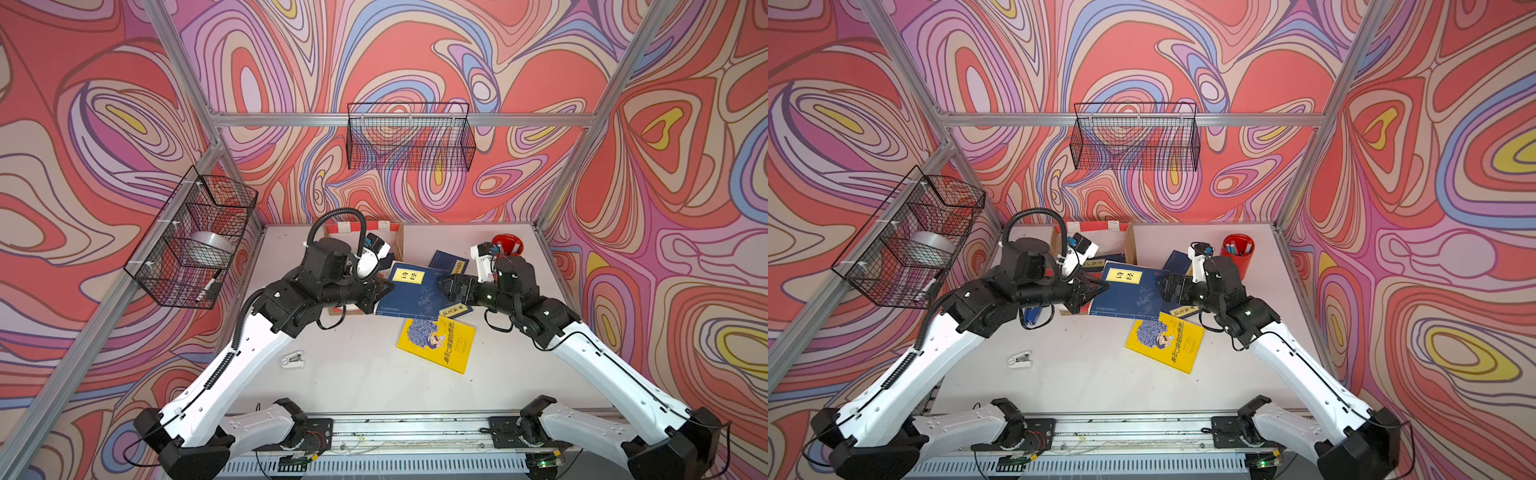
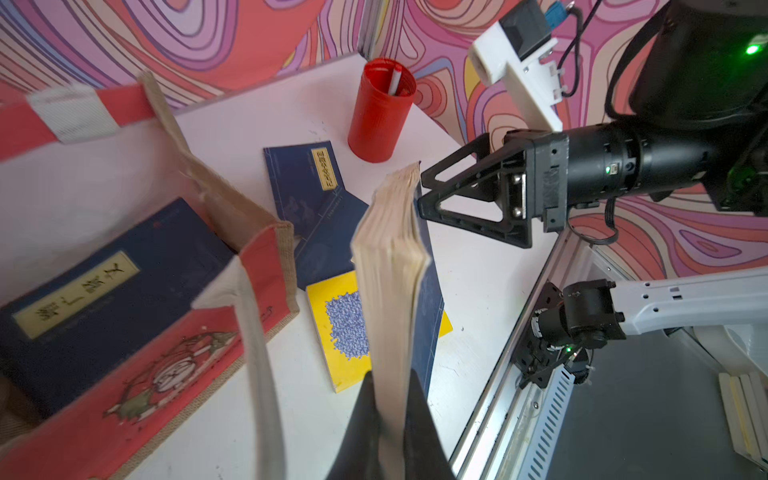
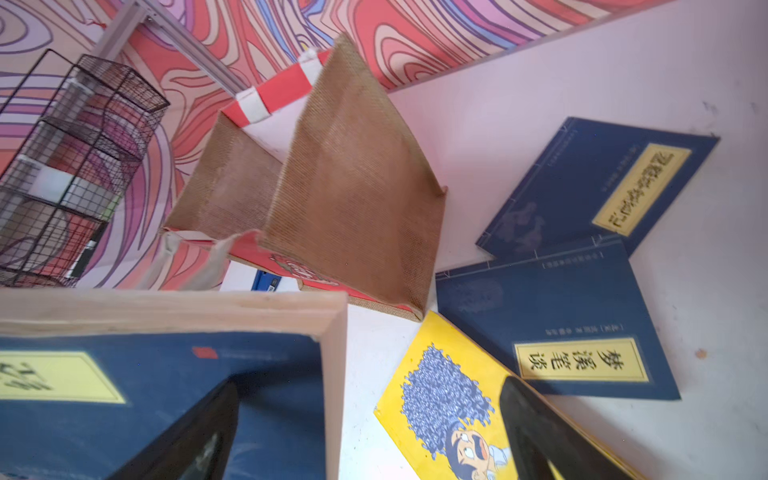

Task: Put the books into the canvas bag
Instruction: Pick up the book from the book, then place the book in the canvas bag.

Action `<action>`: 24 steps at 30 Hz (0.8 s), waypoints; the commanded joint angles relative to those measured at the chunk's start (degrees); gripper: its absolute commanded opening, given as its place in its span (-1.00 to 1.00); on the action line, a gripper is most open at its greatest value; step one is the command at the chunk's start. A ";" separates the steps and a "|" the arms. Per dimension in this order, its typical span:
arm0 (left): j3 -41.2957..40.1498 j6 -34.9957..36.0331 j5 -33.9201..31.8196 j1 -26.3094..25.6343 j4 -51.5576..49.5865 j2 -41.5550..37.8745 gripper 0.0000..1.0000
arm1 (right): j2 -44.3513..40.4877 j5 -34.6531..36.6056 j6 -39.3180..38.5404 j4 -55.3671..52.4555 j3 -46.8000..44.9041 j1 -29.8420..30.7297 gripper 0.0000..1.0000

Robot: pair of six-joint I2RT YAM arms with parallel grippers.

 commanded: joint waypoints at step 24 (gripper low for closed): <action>15.96 8.67 -6.13 21.22 -7.52 14.73 -1.00 | 7.81 -7.16 -6.88 2.85 6.87 -0.16 0.97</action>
